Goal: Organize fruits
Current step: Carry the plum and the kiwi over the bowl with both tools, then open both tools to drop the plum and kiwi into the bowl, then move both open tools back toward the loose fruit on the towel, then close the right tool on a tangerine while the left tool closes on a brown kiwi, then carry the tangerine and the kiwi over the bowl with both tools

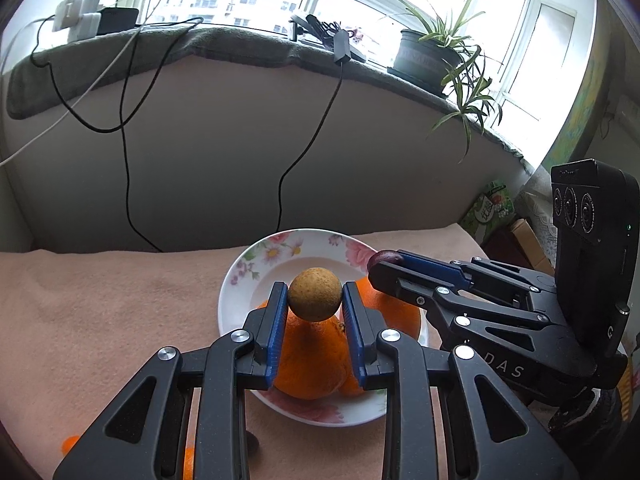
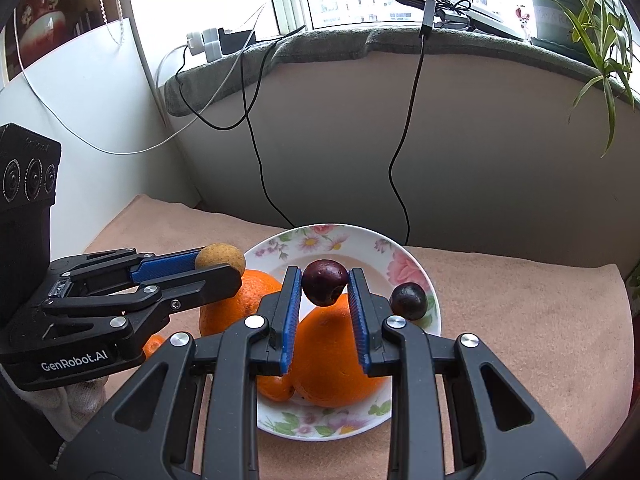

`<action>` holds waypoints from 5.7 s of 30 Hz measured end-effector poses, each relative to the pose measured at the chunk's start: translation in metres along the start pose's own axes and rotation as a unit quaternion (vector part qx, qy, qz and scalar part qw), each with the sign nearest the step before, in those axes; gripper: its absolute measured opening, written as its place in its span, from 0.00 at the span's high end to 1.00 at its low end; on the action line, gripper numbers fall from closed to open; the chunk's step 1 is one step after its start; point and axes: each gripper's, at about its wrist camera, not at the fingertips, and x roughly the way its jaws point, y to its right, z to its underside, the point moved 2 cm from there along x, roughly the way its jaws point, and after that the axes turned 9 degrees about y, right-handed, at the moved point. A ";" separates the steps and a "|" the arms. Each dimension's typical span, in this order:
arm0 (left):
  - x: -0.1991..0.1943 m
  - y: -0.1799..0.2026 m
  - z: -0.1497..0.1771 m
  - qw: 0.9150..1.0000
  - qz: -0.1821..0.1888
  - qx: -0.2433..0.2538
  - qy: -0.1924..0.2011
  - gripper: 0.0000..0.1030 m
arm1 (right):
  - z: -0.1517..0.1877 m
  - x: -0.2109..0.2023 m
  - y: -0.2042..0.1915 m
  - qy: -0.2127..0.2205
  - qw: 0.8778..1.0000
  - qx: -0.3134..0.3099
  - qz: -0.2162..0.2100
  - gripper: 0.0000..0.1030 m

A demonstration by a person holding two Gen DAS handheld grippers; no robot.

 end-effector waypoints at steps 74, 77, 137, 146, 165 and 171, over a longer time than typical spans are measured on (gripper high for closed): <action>-0.125 -0.017 0.039 0.994 -0.082 -0.002 0.067 0.23 | 0.030 -0.078 -0.070 0.028 1.000 0.004 -0.014 0.15; -0.135 -0.032 0.046 0.993 -0.095 -0.014 0.070 0.23 | 0.035 -0.075 -0.080 0.021 0.999 -0.001 -0.024 0.15; -0.175 -0.203 0.134 0.968 -0.206 -0.146 0.008 0.76 | 0.077 0.087 -0.234 -0.115 0.977 -0.141 -0.108 0.57; -0.178 -0.197 0.130 0.969 -0.202 -0.142 0.015 0.77 | 0.079 0.082 -0.233 -0.103 0.979 -0.136 -0.109 0.57; -0.157 -0.150 0.088 0.982 -0.148 -0.108 0.038 0.77 | 0.048 0.024 -0.194 -0.042 0.988 -0.110 -0.098 0.58; -0.142 -0.130 0.070 0.987 -0.127 -0.093 0.044 0.77 | 0.035 0.009 -0.167 -0.023 0.991 -0.099 -0.084 0.58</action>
